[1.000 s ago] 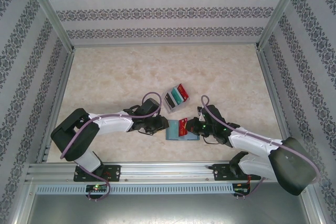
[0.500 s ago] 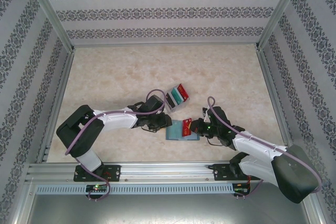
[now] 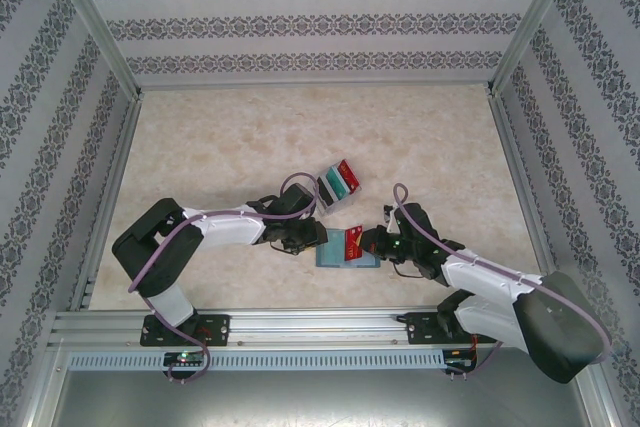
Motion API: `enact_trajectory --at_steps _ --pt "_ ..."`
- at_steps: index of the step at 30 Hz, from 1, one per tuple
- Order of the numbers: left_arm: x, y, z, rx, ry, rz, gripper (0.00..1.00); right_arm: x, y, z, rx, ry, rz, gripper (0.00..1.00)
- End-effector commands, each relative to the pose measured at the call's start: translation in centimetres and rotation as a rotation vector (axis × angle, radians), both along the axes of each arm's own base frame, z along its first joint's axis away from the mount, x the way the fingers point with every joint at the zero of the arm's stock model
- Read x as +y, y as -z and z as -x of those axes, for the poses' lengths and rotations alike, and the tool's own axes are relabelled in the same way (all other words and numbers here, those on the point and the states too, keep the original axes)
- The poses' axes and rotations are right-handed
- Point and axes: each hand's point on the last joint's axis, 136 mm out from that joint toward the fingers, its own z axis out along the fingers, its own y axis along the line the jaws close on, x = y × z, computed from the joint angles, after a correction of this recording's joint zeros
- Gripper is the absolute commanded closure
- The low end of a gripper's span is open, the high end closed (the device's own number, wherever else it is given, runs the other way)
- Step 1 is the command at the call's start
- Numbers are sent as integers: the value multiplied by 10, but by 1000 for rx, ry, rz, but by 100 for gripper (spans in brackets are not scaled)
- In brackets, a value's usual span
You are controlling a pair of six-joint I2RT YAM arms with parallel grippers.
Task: Put the credit cards into the card holder
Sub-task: Insert the credit card into the card slot.
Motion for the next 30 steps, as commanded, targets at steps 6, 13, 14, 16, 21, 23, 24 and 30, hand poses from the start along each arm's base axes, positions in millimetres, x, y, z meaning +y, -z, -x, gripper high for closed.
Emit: enact_trajectory --at_steps 6,13,14,16,21,23,24,30 --pt "-4 8 14 39 50 -28 67 15 3 9 -6 -85 -39 100" --pt "-4 10 15 42 51 -28 69 13 23 12 51 -73 14 100" --pt "-4 10 15 42 49 -30 70 13 26 13 59 -80 24 100" --pt "-3 10 15 41 48 -33 70 12 28 14 65 -84 35 100" --pt "-1 10 15 39 40 -35 71 2 24 13 47 -50 44 99" --pt "-2 11 15 39 40 -32 71 -2 25 13 43 -44 65 98" --pt "-3 10 14 40 43 -30 71 -4 27 14 59 -43 77 98" --pt "-4 11 14 42 41 -25 71 0 35 14 81 -37 82 98"
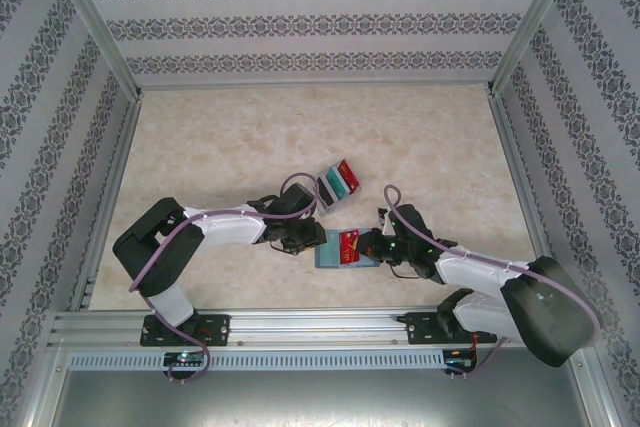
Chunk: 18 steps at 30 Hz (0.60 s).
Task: Put the credit cards into the card holder
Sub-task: Insert the credit card into the card slot.
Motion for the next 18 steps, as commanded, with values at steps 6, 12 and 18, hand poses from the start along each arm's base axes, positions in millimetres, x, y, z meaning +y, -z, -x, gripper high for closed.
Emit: enact_trajectory --at_steps 6,12,18 --pt "-7 8 13 32 46 -12 72 9 22 8 85 -39 39 98" --pt "-5 8 13 31 37 -11 72 23 17 6 69 -68 46 94" --pt "-5 7 13 28 36 -12 72 32 12 2 73 -95 44 87"
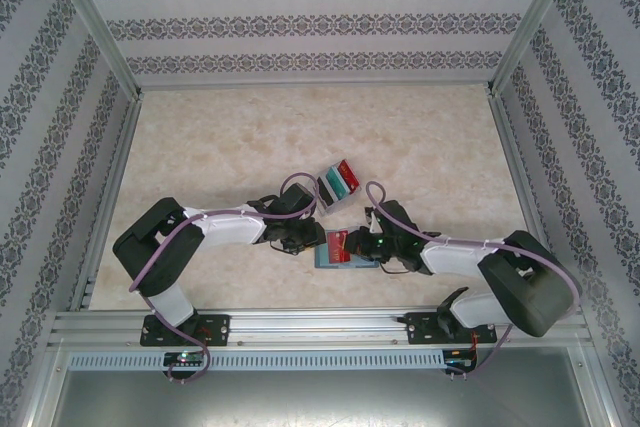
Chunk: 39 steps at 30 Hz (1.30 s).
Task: Put the credit cards into the card holder
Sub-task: Insert the credit card into the card slot.
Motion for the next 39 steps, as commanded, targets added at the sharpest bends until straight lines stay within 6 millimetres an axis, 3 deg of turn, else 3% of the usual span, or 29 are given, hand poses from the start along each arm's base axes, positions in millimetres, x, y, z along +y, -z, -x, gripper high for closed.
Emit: enact_trajectory --at_steps 1,8,16,25,28,31,39 --pt "-5 7 13 28 36 -13 72 4 5 8 31 -52 43 86" --pt "-3 7 13 25 29 -12 73 -12 1 10 11 -34 89 72" --pt "-4 8 14 29 34 -12 74 -10 7 13 45 -56 105 74" --pt "-2 8 14 26 30 -18 74 -22 7 14 48 -36 180 71" --pt "-2 8 14 26 29 -16 74 -21 5 15 44 -56 180 73" --pt "-2 8 14 27 30 -14 74 -18 4 16 39 -71 162 83" --pt "-7 4 12 15 31 14 73 0 -3 13 53 -112 107 87"
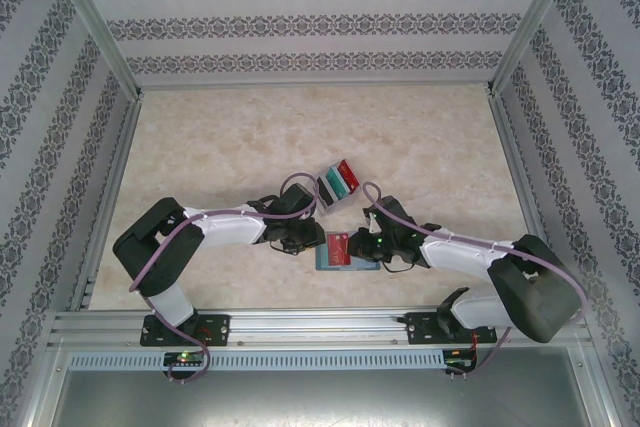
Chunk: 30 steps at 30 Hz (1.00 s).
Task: Put the credit cards into the card holder
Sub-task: Insert the credit card into the card slot.
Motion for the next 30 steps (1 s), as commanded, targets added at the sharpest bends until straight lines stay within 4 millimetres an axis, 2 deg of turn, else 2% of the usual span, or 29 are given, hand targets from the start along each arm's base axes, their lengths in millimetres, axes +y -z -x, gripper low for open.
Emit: enact_trajectory --at_steps 1,11,18,23,27,30 --pt "-8 3 12 13 31 17 73 12 -4 2 21 -44 -26 86" --pt "-10 1 13 13 6 53 71 34 -10 -1 40 -19 -71 84" --pt "-9 0 13 8 -1 42 71 30 -8 -3 48 0 -23 82" --pt "0 -6 11 -23 -20 12 69 17 -11 -5 18 21 32 77" --pt "13 -10 10 -46 -30 -48 68 -5 -4 1 26 43 132 77" --pt "19 -21 5 -83 -46 -71 65 -12 1 5 35 43 159 77"
